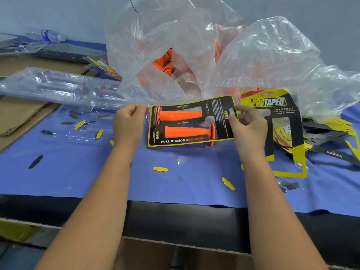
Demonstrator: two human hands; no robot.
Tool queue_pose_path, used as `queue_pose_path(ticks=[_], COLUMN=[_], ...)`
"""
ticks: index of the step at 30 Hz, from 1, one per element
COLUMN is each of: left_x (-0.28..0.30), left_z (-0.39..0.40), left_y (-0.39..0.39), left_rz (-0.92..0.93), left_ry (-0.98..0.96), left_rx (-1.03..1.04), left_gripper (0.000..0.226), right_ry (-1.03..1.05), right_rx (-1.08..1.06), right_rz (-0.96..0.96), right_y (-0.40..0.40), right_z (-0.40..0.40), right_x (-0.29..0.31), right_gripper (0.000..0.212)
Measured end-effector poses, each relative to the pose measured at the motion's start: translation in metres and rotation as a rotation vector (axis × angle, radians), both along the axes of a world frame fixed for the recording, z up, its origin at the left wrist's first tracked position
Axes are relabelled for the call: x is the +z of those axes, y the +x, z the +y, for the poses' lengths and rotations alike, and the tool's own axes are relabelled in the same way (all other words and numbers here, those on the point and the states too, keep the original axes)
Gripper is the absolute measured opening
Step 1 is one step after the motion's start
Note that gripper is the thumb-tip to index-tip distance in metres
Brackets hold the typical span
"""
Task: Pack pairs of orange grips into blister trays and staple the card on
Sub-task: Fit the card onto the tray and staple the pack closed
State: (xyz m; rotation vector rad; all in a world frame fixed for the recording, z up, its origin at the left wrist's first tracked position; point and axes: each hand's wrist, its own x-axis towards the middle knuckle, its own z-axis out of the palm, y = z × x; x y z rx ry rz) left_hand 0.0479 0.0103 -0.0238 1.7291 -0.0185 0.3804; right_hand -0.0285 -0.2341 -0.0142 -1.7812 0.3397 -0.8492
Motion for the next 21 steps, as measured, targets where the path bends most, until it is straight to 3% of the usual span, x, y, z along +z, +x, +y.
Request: queue_pose_path(ticks=[3, 5, 9, 12, 15, 18, 21], left_x=[-0.006, -0.009, -0.010, -0.011, -0.013, -0.015, -0.015], left_z=[-0.002, -0.004, -0.010, -0.010, -0.009, -0.008, -0.007], left_y=[0.001, 0.001, -0.004, -0.007, -0.006, -0.005, -0.004], left_rz=[-0.079, -0.152, -0.213, -0.186, -0.174, -0.182, -0.187], left_ry=[0.222, 0.355, 0.722, 0.914, 0.996, 1.005, 0.975], left_rx=[-0.011, -0.021, -0.042, -0.138, -0.190, -0.190, -0.167], left_gripper=[0.011, 0.019, 0.053, 0.091, 0.118, 0.120, 0.117], right_ry=[-0.010, -0.069, -0.258, -0.380, -0.226, 0.043, 0.418], right_rx=[-0.021, -0.066, -0.131, -0.144, -0.136, -0.056, 0.127], right_rz=[-0.015, 0.007, 0.155, 0.273, 0.311, 0.238, 0.233], right_y=[0.000, 0.001, 0.000, 0.002, 0.002, 0.002, -0.001], right_z=[-0.003, -0.003, -0.003, -0.006, -0.006, -0.004, -0.007], right_x=[0.002, -0.001, -0.004, -0.006, -0.008, -0.006, -0.001], right_gripper=[0.011, 0.018, 0.036, 0.043, 0.037, 0.008, 0.012])
